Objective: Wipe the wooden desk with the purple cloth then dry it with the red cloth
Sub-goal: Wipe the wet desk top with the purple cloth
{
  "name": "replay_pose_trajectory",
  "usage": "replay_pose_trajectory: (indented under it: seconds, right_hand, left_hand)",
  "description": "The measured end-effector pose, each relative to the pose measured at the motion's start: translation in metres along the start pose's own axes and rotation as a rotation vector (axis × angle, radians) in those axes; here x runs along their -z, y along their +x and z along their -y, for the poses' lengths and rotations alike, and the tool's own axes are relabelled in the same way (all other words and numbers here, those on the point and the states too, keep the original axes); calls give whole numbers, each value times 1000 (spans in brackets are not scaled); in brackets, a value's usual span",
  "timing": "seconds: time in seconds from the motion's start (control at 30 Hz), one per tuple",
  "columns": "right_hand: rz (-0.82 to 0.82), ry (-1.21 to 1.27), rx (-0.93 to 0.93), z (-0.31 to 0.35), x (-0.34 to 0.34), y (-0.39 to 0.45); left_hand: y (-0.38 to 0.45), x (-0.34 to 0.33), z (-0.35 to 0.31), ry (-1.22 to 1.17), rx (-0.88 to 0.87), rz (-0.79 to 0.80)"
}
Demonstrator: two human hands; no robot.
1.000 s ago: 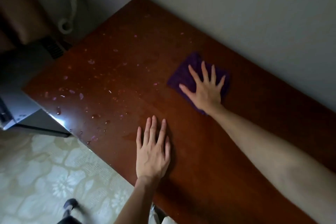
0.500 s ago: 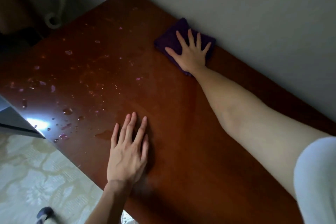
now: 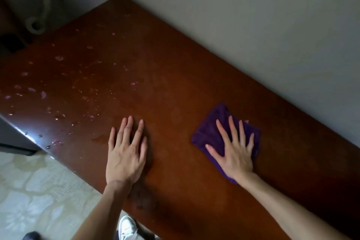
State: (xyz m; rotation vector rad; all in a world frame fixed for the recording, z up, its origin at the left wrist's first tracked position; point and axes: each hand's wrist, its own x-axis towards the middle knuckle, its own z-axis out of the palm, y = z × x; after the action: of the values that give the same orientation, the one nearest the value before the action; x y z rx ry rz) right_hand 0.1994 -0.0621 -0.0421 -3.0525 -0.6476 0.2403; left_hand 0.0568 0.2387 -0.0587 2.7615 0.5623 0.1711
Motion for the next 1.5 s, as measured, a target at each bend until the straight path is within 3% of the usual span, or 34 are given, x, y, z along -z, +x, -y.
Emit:
replay_pose_trajectory:
  seconds: [0.17, 0.27, 0.4, 0.57, 0.83, 0.93, 1.2, 1.5]
  right_hand:
    - [16, 34, 166, 20, 32, 164]
    - [21, 69, 159, 49, 49, 267]
    - [4, 57, 137, 69, 50, 316]
    - [3, 65, 198, 63, 45, 249]
    - [-21, -31, 256, 59, -9, -55]
    - [-13, -83, 280, 78, -19, -114]
    - [56, -70, 349, 187, -15, -85]
    - [45, 80, 413, 397, -14, 23]
  left_hand:
    - [-1, -1, 1, 1, -9, -8]
    - [-1, -5, 4, 4, -7, -28]
    - [0, -6, 4, 5, -21, -59]
    - [0, -4, 3, -1, -14, -58]
    - [-2, 7, 7, -147, 13, -42]
    - [-11, 25, 24, -146, 10, -5]
    - [-6, 70, 108, -71, 218, -170]
    - [63, 114, 227, -137, 309, -221]
